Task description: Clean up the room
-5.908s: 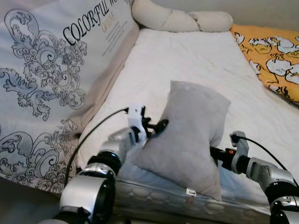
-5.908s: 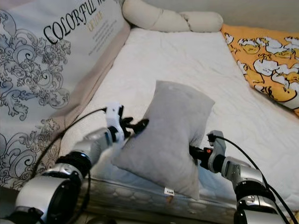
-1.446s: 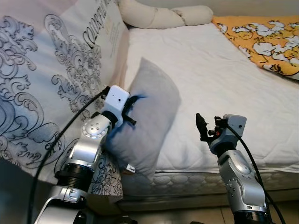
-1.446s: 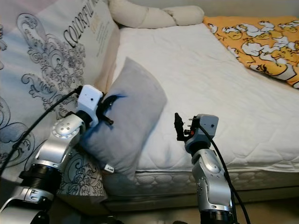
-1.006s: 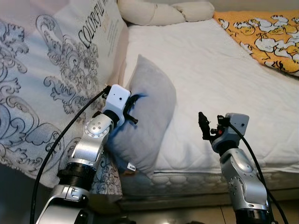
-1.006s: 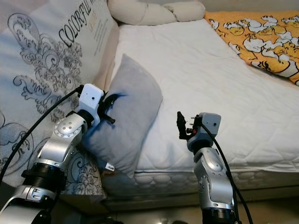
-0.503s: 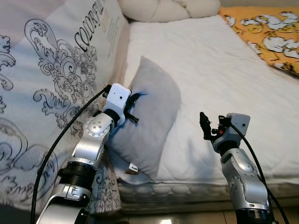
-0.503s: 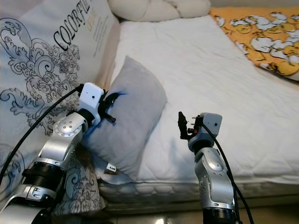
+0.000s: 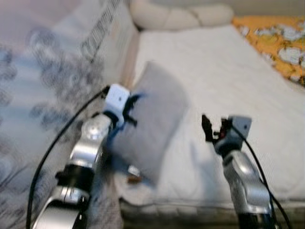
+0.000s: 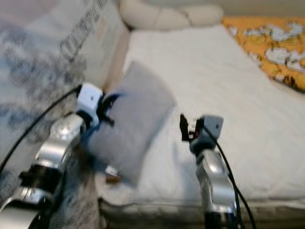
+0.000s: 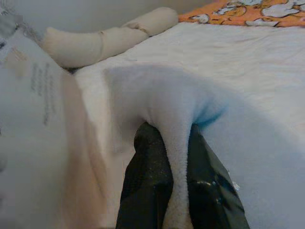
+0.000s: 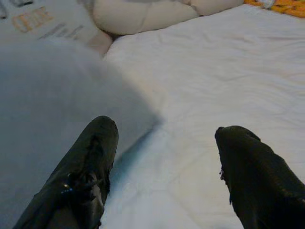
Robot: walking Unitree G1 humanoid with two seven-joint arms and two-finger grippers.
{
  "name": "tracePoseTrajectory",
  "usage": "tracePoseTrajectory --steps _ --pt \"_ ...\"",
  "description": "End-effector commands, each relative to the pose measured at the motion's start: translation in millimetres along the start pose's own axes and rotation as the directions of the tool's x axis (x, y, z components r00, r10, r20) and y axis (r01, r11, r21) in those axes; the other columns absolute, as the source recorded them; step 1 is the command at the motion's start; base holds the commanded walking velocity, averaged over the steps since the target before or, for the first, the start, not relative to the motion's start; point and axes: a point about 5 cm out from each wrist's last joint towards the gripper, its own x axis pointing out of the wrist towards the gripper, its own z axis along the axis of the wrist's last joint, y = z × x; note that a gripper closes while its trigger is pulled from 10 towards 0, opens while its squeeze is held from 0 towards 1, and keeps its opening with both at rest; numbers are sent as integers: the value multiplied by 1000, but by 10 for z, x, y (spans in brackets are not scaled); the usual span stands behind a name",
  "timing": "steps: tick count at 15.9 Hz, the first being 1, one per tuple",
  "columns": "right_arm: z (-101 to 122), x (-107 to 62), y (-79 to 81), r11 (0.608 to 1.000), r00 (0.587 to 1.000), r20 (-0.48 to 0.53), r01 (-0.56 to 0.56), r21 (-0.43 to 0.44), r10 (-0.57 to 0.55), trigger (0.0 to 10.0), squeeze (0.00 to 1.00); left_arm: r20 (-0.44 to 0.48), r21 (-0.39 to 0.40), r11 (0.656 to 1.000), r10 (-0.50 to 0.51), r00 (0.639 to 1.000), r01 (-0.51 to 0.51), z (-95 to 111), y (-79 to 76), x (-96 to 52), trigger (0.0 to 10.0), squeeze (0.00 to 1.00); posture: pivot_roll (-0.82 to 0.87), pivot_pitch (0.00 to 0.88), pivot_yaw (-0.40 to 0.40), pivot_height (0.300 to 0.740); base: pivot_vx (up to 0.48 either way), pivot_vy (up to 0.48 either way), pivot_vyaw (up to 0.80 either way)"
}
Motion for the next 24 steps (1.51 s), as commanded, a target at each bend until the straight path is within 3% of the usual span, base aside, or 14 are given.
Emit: tracePoseTrajectory --steps 1,5,8,13,15,17,20,23,24 --pt "15 -2 -53 1000 1000 2 21 -6 -21 10000 0 54 1 1000 -8 999 8 135 -27 51 10000 0 -66 0 70 740 0 0 0" --pt "11 0 -49 1000 1000 1 22 -7 -22 10000 0 30 48 999 -9 999 8 117 -20 58 10000 0 -67 0 71 740 0 0 0" --pt "13 -5 -48 999 1000 3 -1 -37 2 10000 0 21 115 989 87 996 -89 141 108 94 10000 0 -75 0 79 740 0 0 0" --pt "159 -26 -20 973 977 40 -206 -105 211 10000 0 33 143 954 262 964 -264 173 188 78 10000 0 -78 0 81 740 0 0 0" --pt "221 -22 -38 942 952 32 -295 -160 304 10000 0 28 208 927 312 950 -311 158 141 85 10000 0 -79 0 73 740 0 0 0" --pt "234 -31 -31 897 913 -8 -402 -185 408 10000 0 -35 295 889 376 926 -349 81 126 79 10000 0 -79 0 69 740 0 0 0" --pt "243 -100 -13 812 830 -66 -556 -180 554 10000 0 -131 331 878 406 904 -346 -68 105 75 10000 0 -82 0 64 740 0 0 0" --pt "341 -303 -59 653 663 -101 -748 -119 742 10000 0 -214 317 876 440 872 -364 -166 70 62 10000 0 -94 0 69 740 0 0 0" --pt "339 -319 -69 638 649 -116 -761 -117 752 10000 0 -223 304 881 436 872 -363 -173 60 62 10000 0 -94 0 70 740 0 0 0"
